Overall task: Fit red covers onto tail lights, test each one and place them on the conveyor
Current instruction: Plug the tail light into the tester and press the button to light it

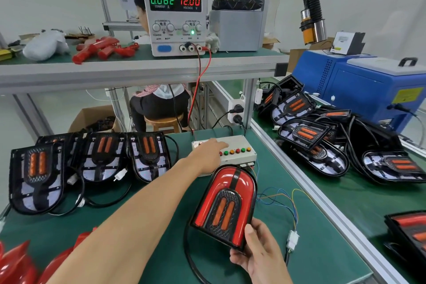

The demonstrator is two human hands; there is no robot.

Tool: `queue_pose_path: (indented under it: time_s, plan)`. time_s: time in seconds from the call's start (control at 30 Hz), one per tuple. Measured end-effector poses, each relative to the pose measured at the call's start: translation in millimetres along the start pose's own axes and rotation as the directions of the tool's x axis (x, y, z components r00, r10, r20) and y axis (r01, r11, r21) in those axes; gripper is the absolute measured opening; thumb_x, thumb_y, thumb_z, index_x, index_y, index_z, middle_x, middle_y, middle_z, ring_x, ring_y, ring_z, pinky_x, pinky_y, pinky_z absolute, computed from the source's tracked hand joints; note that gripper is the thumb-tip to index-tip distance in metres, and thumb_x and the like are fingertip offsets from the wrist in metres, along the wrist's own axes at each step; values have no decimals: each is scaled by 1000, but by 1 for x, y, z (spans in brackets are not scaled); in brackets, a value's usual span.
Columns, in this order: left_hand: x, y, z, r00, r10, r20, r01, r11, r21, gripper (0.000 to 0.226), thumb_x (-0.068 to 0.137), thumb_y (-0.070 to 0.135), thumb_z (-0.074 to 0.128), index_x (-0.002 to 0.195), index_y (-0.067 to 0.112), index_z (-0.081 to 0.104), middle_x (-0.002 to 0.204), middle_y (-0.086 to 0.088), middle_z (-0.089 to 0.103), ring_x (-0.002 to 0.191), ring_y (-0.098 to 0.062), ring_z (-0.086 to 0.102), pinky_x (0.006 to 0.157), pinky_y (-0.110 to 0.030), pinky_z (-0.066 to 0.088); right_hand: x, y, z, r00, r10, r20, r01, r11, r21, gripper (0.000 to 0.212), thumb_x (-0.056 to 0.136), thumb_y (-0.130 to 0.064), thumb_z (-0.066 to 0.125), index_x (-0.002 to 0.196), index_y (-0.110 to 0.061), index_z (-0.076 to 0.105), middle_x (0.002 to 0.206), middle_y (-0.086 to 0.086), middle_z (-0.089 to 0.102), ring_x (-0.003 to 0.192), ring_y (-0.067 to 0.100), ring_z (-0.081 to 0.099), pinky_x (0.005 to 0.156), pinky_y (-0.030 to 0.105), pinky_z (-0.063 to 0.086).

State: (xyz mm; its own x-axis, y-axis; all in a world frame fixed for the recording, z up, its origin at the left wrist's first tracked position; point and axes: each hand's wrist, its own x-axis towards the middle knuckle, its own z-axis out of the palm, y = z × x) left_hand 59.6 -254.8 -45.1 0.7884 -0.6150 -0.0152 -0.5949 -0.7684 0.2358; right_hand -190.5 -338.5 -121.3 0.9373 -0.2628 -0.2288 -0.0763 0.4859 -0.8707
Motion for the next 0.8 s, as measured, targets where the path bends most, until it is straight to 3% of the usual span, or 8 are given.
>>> queue_pose_path:
  time_s: [0.13, 0.33, 0.5, 0.8]
  plan:
    - [19, 5, -3, 996, 41, 76, -36, 998, -60, 50, 107, 11, 39, 153, 28, 44, 158, -10, 40, 145, -31, 38, 118, -41, 32, 0, 1, 0, 1000, -26, -16, 27, 999, 21, 22, 101, -10, 51, 119, -2, 60, 81, 25, 66, 55, 33, 60, 46, 35, 55]
    - [37, 14, 4, 982, 24, 190, -26, 1000, 9, 68, 99, 1, 39, 155, 39, 37, 153, -11, 39, 140, -34, 40, 108, -46, 38, -1, -2, 3, 1000, -27, -5, 27, 999, 47, 22, 99, -8, 50, 118, 1, 58, 79, 28, 64, 53, 36, 59, 42, 37, 54]
    - [42, 15, 8, 980, 47, 192, -67, 993, 97, 76, 95, 3, 48, 156, 46, 30, 147, -11, 36, 135, -34, 34, 100, -50, 39, 1, -4, 4, 1000, -2, -17, 3, 998, 62, 24, 98, -8, 51, 117, 3, 58, 79, 30, 62, 53, 37, 58, 42, 37, 54]
    - [44, 13, 11, 985, 84, 151, -102, 988, 117, 77, 93, -2, 36, 152, 48, 37, 139, -13, 39, 133, -35, 34, 104, -53, 34, 4, -3, 5, 999, 5, -53, -1, 998, 67, 20, 101, -5, 46, 118, 2, 54, 74, 29, 61, 48, 34, 58, 38, 34, 52]
